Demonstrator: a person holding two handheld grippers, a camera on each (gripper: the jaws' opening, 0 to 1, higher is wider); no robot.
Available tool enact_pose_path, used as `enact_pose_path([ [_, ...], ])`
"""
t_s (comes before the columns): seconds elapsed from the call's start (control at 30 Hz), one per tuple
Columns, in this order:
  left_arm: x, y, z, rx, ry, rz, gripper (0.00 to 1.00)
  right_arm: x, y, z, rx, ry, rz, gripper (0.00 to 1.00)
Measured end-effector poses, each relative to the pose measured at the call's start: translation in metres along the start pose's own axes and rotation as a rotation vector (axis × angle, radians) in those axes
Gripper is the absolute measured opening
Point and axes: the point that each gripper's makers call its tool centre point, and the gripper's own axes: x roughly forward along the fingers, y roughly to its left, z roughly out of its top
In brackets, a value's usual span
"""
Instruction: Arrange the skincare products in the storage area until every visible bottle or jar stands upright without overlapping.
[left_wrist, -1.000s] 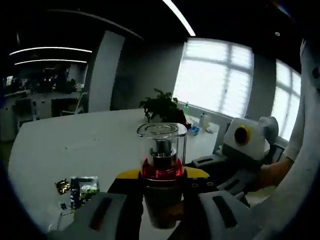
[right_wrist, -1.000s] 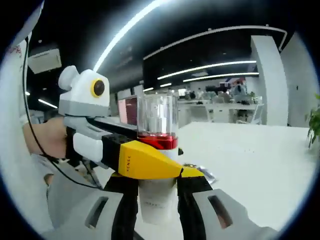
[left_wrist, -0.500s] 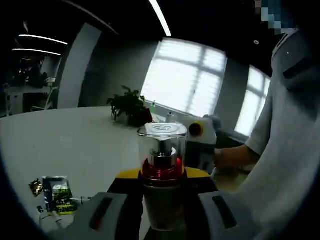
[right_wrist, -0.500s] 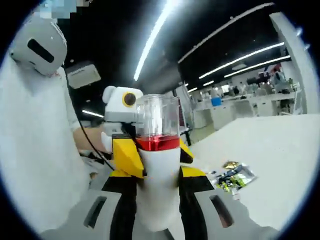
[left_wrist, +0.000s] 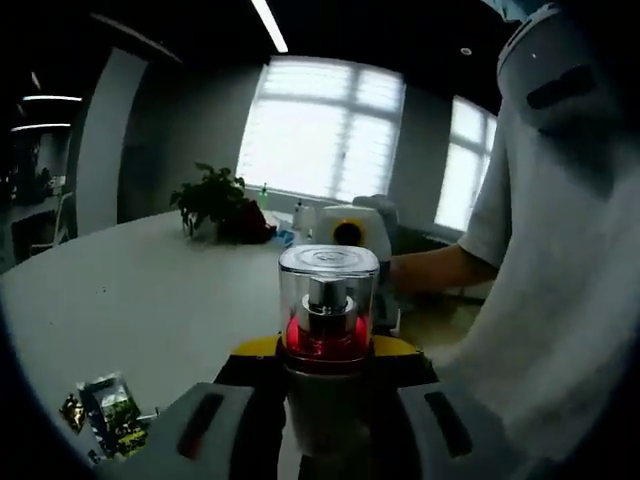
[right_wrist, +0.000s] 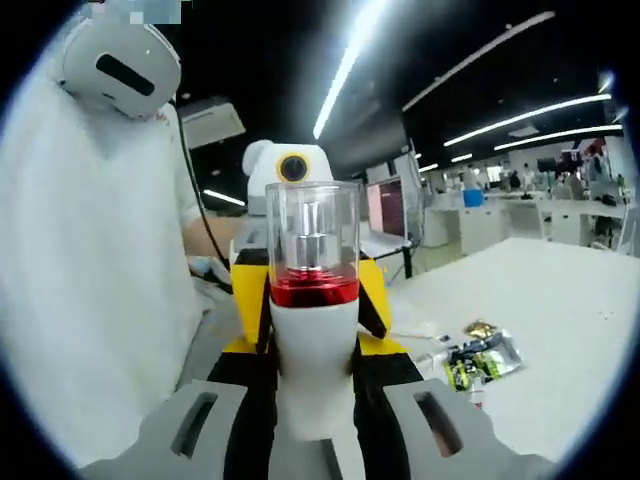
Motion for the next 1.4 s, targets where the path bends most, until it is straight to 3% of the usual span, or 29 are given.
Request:
enact_pose_path([
  [0.53,0.031,0.03,-0.062,-0.029,0.113,-0.046,0.25,0.004,-0.036,-0.071,-0.006,0.044,-0.079,0.28],
  [0.83,0.033,0.058,-0.085,-0.029,0.104,-0.044,0.25,0.01,-0.058,-0.097,-0.021,0.126,-0.092,0.28],
  [1.03,0.035,0.075,-0.096,0.002,0.087,-0.044,0.26,0.015,-0.076,-0.113,-0.06,0.193,-0.118,0.28],
  [1.4,0.042,0.097,-0.1,0.022,0.07,-0.057,0.26,0.015,-0.104,-0.125,-0.077,0.249,-0.143,0.28],
])
